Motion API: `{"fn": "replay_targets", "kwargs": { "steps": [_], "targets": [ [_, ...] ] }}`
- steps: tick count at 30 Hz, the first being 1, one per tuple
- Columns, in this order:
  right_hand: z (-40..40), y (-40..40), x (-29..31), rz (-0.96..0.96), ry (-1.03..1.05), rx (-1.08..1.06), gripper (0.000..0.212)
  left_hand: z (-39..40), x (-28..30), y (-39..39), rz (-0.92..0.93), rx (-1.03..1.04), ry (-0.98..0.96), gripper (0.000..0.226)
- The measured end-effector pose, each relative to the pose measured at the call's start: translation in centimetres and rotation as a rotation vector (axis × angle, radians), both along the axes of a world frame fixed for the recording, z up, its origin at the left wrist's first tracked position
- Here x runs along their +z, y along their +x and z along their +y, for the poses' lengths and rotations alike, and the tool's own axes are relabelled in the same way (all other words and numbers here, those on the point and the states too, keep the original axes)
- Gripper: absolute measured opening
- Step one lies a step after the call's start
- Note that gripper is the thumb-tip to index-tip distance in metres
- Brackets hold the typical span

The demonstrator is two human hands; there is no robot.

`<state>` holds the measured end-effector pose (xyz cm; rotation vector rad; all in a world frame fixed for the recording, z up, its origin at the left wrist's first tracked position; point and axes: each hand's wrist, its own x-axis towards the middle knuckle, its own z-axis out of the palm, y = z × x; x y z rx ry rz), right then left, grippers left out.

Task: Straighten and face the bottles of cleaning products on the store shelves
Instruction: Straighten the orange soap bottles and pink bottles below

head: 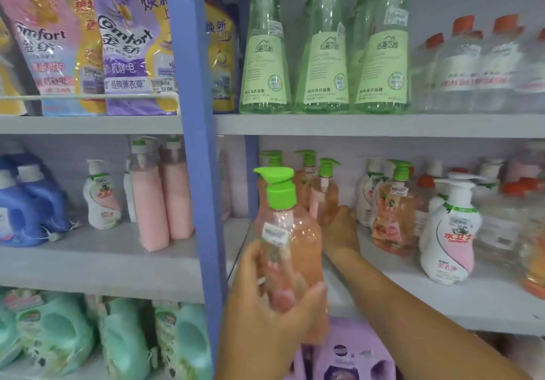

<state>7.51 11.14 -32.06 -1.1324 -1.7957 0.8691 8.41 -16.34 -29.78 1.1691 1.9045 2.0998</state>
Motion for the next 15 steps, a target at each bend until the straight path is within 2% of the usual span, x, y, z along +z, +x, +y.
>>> {"fn": "replay_targets", "kwargs": {
  "steps": [2, 3, 5, 9, 10, 12, 15],
  "targets": [
    [-0.6, 0.8, 0.2, 0.036, 0.008, -0.022, 0.094, 3.6, -0.3, -0.2, -0.002, 0.036, -0.053, 0.08],
    [-0.7, 1.1, 0.1, 0.032, 0.011, -0.034, 0.098, 5.3, -0.6, -0.7, 0.006, 0.075, -0.074, 0.08],
    [-0.7, 1.8, -0.4, 0.069, 0.0, -0.017, 0.092, 8.3, -1.1, -2.1, 0.015, 0.153, -0.102, 0.077],
    [-0.1, 2.1, -1.0, 0.18, 0.034, 0.213, 0.063, 12.8, -1.6, -4.9, 0.033, 0.242, -0.181, 0.07],
    [0.3, 2.1, -1.1, 0.166, 0.035, 0.248, 0.064, 13.5, -1.7, -5.5, 0.03, 0.243, -0.187, 0.074],
    [1.1, 1.8, -1.3, 0.106, 0.012, 0.227, 0.081, 14.7, -2.0, -6.2, 0.035, 0.268, -0.199, 0.081],
    [1.8, 1.0, -1.2, -0.111, 0.112, 0.042, 0.101, 15.9, -2.1, -7.1, 0.047, 0.32, -0.208, 0.084]
  ]
}}
